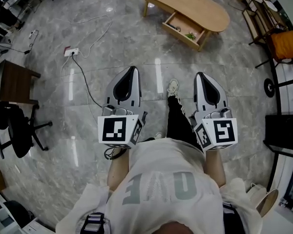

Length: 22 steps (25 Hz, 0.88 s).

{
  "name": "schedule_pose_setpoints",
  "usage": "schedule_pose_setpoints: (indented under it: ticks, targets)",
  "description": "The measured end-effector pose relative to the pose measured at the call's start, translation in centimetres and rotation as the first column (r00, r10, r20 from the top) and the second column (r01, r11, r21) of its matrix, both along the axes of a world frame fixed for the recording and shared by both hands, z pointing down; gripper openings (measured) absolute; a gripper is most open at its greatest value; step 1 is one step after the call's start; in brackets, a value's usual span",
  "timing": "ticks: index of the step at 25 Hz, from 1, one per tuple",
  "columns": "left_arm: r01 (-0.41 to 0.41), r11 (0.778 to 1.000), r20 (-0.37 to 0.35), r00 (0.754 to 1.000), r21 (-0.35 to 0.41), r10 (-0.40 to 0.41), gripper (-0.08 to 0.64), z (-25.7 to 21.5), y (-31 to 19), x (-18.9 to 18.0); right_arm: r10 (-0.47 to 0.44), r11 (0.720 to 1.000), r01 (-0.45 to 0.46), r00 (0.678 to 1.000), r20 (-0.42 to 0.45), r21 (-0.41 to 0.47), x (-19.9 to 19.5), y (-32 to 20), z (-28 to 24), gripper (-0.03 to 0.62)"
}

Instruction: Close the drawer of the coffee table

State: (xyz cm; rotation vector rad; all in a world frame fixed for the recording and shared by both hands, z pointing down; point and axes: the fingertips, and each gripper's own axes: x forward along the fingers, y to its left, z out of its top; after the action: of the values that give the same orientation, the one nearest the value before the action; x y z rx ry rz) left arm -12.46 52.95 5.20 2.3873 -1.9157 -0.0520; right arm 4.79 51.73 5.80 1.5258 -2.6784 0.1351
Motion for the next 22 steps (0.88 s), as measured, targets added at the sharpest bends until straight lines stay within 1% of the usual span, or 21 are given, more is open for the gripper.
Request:
schedule_pose_setpoints:
  ticks: [3, 5, 7, 9, 12, 15, 19, 22]
  targets:
    - [0.031, 0.999, 0.000, 1.000, -0.005, -0.031, 0.009, 1.0, -4.1, -0.1, -0.044, 0.999, 0.044, 0.999, 0.022, 0.006, -0.5, -5.5, 0.7, 0.006]
    - [0.051, 0.998, -0.010, 0.999, -0.023, -0.051, 0.009, 2.1, -7.8, 0.0, -0.070, 0.998, 0.070, 0.997, 0.028, 0.005, -0.9, -10.2, 1.4, 0.006]
    - [0.053, 0.998, -0.014, 0.998, -0.040, -0.053, 0.009, 2.9, -12.4, 0.3, -0.100, 0.995, 0.100, 0.995, 0.010, -0.002, -1.3, -15.3, 1.8, 0.005]
    - [0.042, 0.999, -0.003, 0.999, -0.033, -0.042, 0.009, 2.4, -17.7, 0.7, -0.127, 0.992, 0.127, 0.992, -0.015, -0.001, -1.3, -20.3, 1.6, 0.005]
    - [0.054, 0.998, 0.005, 0.999, -0.007, -0.054, 0.009, 0.8, -25.6, 0.5, -0.135, 0.991, 0.136, 0.989, -0.058, 0.016, -1.1, -27.4, 1.0, 0.005]
    - [0.063, 0.998, 0.002, 0.998, 0.003, -0.063, 0.009, -0.1, -32.3, 0.2, -0.147, 0.988, 0.151, 0.984, -0.100, 0.035, -1.4, -33.9, 0.5, 0.005]
    - [0.061, 0.998, -0.004, 0.998, 0.007, -0.061, 0.009, -1.0, -39.1, -0.1, -0.150, 0.986, 0.157, 0.983, -0.108, 0.059, -2.2, -40.5, -0.3, 0.006]
    - [0.049, 0.999, -0.015, 0.999, 0.008, -0.049, 0.009, -1.6, -43.0, -0.4, -0.141, 0.986, 0.149, 0.984, -0.107, 0.073, -3.1, -44.2, -1.0, 0.006]
